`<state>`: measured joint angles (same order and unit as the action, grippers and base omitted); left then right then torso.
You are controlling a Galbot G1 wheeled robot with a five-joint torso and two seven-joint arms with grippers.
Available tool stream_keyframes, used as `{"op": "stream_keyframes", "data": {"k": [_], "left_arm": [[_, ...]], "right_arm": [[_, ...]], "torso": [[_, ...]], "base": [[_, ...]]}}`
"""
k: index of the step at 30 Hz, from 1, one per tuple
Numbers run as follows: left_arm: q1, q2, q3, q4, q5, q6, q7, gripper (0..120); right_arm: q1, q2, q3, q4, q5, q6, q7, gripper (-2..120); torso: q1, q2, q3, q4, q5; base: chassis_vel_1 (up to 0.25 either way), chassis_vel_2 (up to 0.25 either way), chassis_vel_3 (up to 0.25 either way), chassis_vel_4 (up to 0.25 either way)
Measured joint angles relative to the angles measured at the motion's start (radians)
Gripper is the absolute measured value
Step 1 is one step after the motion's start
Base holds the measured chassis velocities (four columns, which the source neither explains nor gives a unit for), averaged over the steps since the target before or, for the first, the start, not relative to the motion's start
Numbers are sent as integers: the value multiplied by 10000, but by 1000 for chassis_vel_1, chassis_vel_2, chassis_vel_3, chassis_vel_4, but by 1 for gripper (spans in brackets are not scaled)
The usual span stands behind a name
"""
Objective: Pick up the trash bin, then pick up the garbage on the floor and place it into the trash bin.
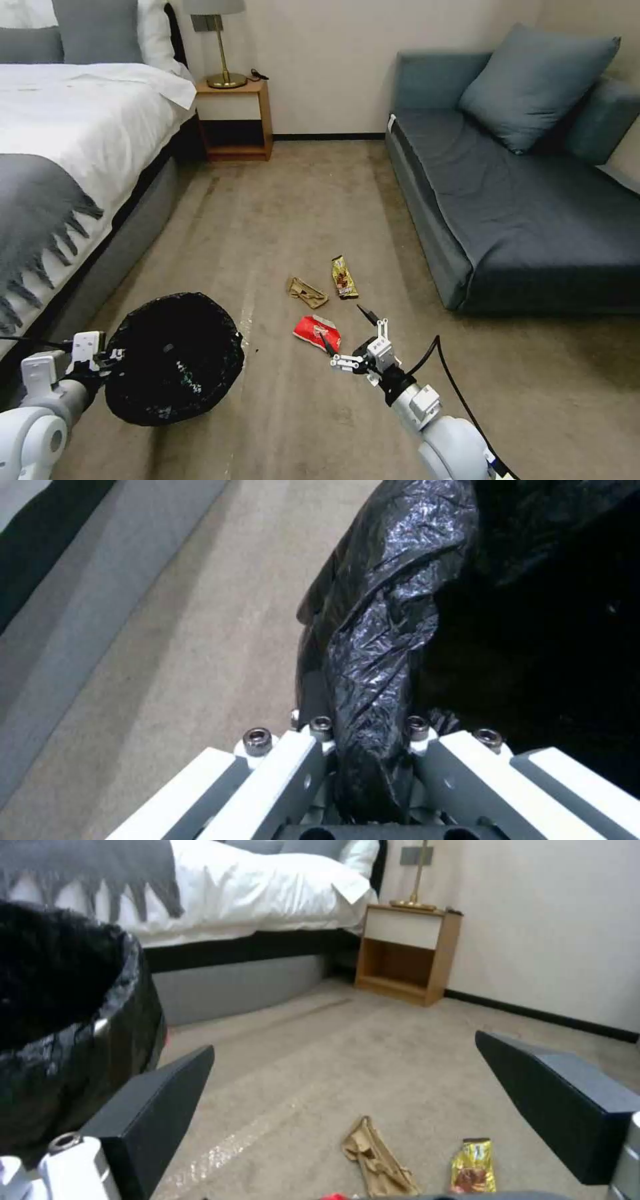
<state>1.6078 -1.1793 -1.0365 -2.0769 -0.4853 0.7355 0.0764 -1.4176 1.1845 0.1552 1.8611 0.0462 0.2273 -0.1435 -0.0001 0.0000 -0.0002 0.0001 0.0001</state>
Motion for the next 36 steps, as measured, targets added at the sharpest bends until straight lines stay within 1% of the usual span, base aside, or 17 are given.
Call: {"op": "stream_keyframes", "data": {"k": [8, 13, 25, 27, 28, 29, 30, 32, 33, 34, 35, 36], "left_arm": [[-124, 70, 4, 54, -6, 0, 5, 3], [-99, 85, -27, 78, -8, 0, 9, 3], [-28, 88, -168, 82, -32, 0, 31, 3], [-15, 87, -202, 82, -34, 0, 35, 3], [-15, 87, -202, 82, -34, 0, 35, 3], [-14, 87, -205, 82, -34, 0, 35, 3], [-11, 87, -215, 82, -34, 0, 37, 3], [12, 87, -235, 81, -38, 0, 42, 3], [12, 87, -235, 81, -38, 0, 42, 3], [33, 87, -244, 78, -41, 0, 47, 3], [49, 88, -249, 75, -44, 0, 49, 3], [87, 87, -264, 61, -47, 0, 52, 3]], "right_arm": [[266, -75, -166, -330, -59, -106, -134, 100], [454, -183, -310, -511, -61, -182, -183, 100], [765, -445, -636, -856, -60, -403, -190, 100], [792, -525, -718, -878, -37, -678, -196, 100], [792, -525, -718, -878, -37, -678, -196, 100], [791, -542, -739, -866, -26, -793, -196, 100], [780, -602, -797, -813, 15, -1163, -196, 100], [798, -750, -1003, -728, 241, -2301, -236, 100], [798, -750, -1003, -728, 241, -2301, -236, 100], [867, -813, -1101, -742, 328, -2774, -301, 100], [931, -851, -1157, -771, 395, -3060, -354, 100], [1196, -983, -1346, -891, 667, -3833, -534, 100]], "torso": [[1, 0, 3, -3, 0], [1, 0, 2, 0, -2], [0, 0, 2, 0, -1], [0, 0, 1, 1, 0], [0, 0, 1, 1, 0], [1, 0, 2, 1, 0], [1, 0, 2, 0, -1], [2, 0, 3, -4, -1], [2, 0, 3, -4, -1], [2, -1, 4, -7, -2], [2, -1, 4, -7, -1], [2, -1, 4, -5, -1]], "base": [[-169, 171, 161, -159], [-147, 164, 147, -153], [-125, 121, 123, -126], [-154, 168, 169, -157], [-162, 176, 169, -168], [-162, 176, 168, -168], [-202, 161, 168, -168], [-187, 167, 180, -163], [-172, 167, 180, -149], [-123, 112, 119, -149], [-123, 112, 119, -99], [-37, 63, 67, -26]]}}
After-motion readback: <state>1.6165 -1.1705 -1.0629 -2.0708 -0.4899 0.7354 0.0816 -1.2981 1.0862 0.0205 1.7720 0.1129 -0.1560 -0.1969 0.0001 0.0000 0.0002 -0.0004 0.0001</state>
